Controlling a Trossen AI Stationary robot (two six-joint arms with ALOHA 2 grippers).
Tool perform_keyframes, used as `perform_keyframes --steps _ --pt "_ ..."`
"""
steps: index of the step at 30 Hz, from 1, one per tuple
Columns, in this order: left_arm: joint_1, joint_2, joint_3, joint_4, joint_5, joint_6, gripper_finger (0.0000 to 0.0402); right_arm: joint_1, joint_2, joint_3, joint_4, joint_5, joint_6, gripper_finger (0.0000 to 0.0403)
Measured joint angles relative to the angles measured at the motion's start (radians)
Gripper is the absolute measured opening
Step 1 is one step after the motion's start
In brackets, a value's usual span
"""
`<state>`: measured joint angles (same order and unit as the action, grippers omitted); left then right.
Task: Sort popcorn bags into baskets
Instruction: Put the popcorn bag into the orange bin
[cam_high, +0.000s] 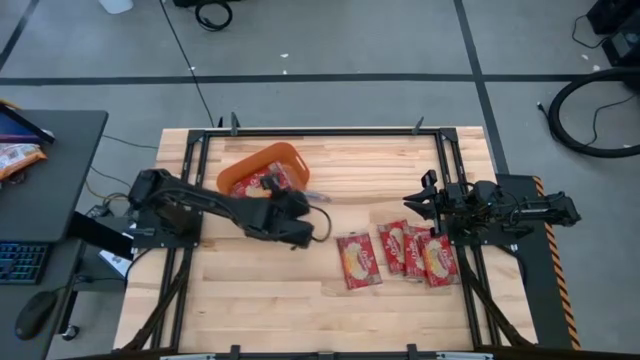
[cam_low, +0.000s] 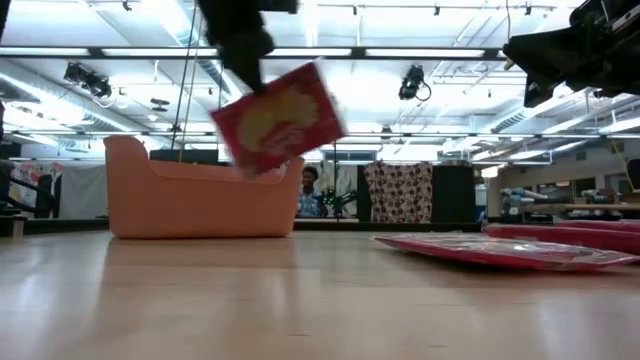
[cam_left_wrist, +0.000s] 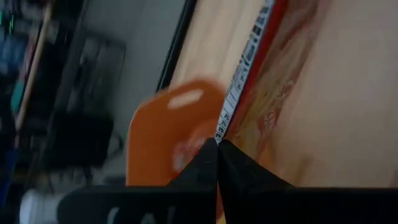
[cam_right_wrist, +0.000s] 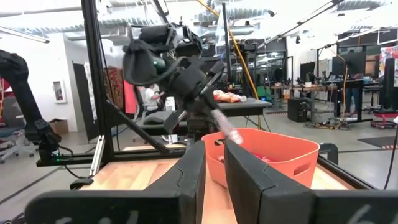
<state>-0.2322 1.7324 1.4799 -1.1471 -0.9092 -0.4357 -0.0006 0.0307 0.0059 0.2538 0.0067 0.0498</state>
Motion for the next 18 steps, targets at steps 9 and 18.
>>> perform_keyframes --steps 9,18 --pt "0.043 -0.032 0.000 -0.363 0.077 -0.341 0.0004 0.000 0.000 0.000 -0.001 0.000 0.000 0.0066" --pt "0.191 -0.032 0.000 -0.390 0.394 -0.259 0.0004 0.000 0.000 0.000 0.000 0.000 0.000 0.0066"
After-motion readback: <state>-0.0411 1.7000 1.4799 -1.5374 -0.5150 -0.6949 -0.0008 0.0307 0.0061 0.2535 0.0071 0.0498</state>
